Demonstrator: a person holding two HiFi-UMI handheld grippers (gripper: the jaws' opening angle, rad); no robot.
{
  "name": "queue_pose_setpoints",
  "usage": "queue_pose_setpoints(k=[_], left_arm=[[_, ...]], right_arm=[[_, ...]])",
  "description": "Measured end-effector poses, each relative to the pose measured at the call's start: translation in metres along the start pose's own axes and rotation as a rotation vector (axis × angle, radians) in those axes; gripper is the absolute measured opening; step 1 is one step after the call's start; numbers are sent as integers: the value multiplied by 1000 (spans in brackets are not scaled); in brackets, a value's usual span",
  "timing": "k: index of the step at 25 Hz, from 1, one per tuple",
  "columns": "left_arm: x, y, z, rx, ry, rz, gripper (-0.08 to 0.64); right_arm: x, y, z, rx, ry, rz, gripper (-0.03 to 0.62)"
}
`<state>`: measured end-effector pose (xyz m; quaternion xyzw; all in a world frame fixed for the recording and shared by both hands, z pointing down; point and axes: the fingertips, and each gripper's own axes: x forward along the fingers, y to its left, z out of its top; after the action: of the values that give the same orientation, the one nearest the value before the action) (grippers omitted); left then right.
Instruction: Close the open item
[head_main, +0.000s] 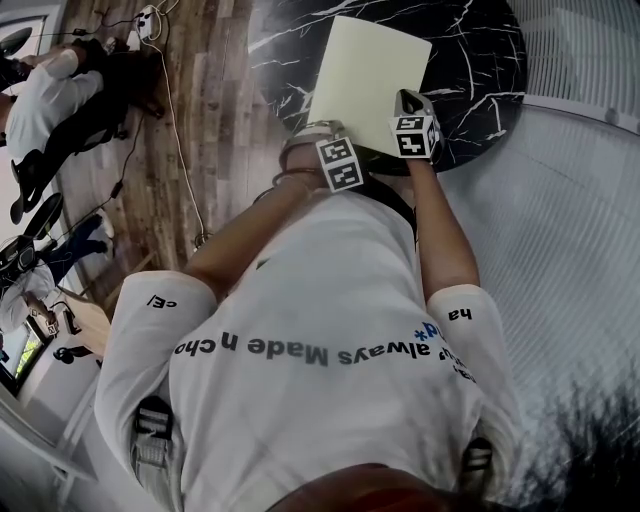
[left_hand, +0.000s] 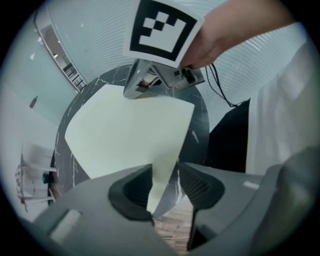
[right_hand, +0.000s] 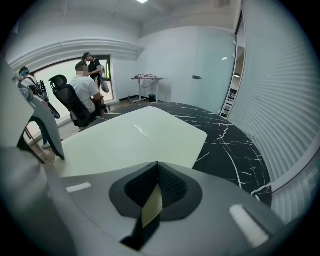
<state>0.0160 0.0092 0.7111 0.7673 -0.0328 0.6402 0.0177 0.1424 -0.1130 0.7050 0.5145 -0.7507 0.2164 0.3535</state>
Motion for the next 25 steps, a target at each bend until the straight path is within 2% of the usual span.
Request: queue_pose_setpoints(k=[5, 9, 12, 15, 20, 25], left_arm=[[-1, 3, -1, -105, -59, -69, 147], [-1, 6, -2, -148, -72, -99, 135], [-1, 8, -1, -159, -80, -100, 132], [-3, 8, -1, -178, -94, -103, 132], [-9, 13, -3, -232, -129, -106, 118], [-24, 31, -9, -316, -193, -76, 89]], right_arm=[[-7, -4, 2, 21, 2, 5, 2], [-8, -8, -5, 12, 24, -13, 2], [-5, -8, -8, -7, 14, -23, -1], [-5, -8, -7, 40, -5, -24, -2], [-11, -6, -5, 82, 22, -10, 10], [-33, -5, 16, 88, -54, -1, 2]])
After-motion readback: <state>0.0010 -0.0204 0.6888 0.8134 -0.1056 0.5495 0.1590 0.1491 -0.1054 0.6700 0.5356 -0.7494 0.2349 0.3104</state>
